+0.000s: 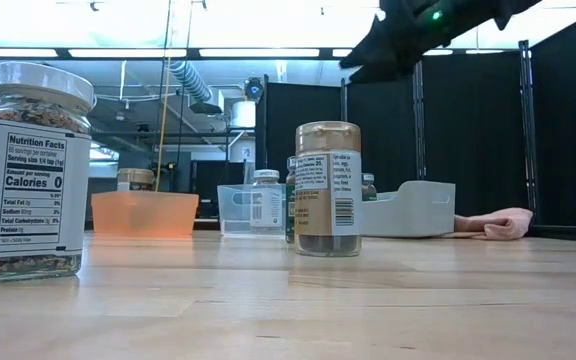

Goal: Sort spices by type
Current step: Put the white seasoning bottle into the transparent bin

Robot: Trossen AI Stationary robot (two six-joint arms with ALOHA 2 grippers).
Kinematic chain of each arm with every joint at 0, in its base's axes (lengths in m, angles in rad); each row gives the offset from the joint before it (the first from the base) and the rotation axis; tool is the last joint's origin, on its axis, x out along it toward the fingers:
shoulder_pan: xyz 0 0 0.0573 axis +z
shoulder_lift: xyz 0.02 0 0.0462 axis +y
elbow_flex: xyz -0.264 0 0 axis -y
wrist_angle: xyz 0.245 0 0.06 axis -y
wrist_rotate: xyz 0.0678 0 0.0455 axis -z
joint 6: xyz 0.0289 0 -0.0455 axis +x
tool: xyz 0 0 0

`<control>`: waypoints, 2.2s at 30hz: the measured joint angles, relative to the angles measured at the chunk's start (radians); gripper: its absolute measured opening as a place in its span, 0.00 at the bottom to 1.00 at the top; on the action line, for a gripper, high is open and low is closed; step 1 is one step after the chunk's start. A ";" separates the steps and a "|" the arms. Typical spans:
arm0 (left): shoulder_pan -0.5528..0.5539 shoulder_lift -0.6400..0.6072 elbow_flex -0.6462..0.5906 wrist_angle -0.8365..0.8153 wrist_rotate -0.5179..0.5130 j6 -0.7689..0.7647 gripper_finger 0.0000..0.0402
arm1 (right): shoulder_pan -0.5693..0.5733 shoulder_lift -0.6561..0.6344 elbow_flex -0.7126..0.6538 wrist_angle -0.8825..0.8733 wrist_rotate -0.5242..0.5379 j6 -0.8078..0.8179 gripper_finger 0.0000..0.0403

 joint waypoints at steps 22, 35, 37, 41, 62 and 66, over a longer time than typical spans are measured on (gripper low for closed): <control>0.000 0.001 0.000 -0.007 -0.028 -0.013 0.84 | 0.082 0.424 0.000 0.267 -0.021 0.031 0.85; 0.000 0.001 0.000 -0.030 -0.037 -0.032 0.84 | 0.097 0.464 0.001 0.286 -0.024 0.033 0.85; 0.000 0.001 0.000 -0.030 -0.037 -0.032 0.84 | 0.098 0.465 0.001 0.293 -0.032 0.031 0.86; 0.000 0.001 0.000 -0.030 -0.037 -0.047 0.84 | 0.114 0.466 0.000 0.329 -0.048 0.030 0.86; 0.000 0.001 0.000 -0.030 -0.037 -0.051 0.84 | 0.119 0.466 0.000 0.319 -0.048 0.031 0.85; 0.000 0.001 0.000 -0.030 -0.037 -0.051 0.84 | 0.117 0.466 0.000 0.294 -0.048 0.031 0.84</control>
